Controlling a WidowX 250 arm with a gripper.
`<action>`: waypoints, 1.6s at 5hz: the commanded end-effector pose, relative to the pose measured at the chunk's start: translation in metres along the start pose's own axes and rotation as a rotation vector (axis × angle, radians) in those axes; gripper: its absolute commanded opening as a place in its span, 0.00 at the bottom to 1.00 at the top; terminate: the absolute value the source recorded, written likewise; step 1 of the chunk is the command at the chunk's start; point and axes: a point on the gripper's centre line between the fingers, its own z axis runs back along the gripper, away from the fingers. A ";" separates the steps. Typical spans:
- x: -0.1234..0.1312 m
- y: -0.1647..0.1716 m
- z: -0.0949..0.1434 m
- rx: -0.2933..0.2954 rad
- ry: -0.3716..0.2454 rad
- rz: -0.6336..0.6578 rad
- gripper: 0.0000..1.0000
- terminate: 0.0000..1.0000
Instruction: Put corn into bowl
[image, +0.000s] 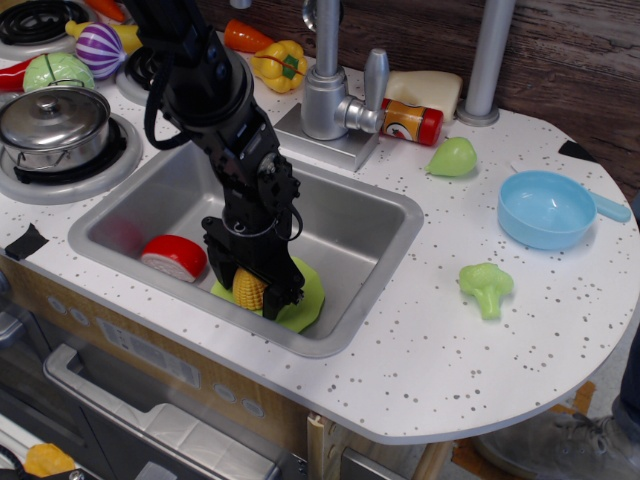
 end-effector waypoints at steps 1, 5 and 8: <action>0.010 0.004 0.009 -0.020 -0.033 0.006 0.00 0.00; 0.097 -0.128 0.162 -0.109 -0.112 0.032 0.00 0.00; 0.170 -0.149 0.157 -0.147 -0.302 -0.035 0.00 0.00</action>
